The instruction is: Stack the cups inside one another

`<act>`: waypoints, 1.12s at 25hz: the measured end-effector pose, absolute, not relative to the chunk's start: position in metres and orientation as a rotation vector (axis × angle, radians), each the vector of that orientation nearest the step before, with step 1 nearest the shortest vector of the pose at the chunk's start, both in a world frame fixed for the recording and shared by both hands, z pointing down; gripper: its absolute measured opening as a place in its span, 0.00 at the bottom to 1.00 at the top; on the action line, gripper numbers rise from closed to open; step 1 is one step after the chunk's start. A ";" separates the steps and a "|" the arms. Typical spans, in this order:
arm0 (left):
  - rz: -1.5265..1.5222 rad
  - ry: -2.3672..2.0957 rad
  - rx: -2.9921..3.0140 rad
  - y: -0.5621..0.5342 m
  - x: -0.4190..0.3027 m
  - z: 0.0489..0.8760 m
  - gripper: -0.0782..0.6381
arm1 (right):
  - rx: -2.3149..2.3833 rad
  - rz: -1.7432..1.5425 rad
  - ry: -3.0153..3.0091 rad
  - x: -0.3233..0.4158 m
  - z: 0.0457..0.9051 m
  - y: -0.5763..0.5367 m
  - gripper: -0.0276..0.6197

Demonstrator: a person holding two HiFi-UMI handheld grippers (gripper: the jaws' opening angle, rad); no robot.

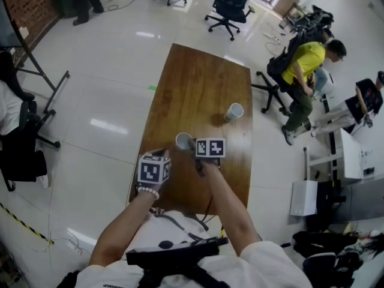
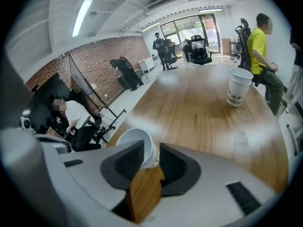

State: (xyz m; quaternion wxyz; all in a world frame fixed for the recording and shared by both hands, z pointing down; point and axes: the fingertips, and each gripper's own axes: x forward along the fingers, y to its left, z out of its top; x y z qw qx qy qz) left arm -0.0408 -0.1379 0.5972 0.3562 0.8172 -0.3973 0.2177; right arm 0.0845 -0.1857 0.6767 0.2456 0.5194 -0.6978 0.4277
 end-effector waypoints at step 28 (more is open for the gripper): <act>0.608 -0.910 2.160 -0.127 0.023 0.600 0.10 | 1.523 1.092 -1.973 0.171 0.611 -0.201 0.07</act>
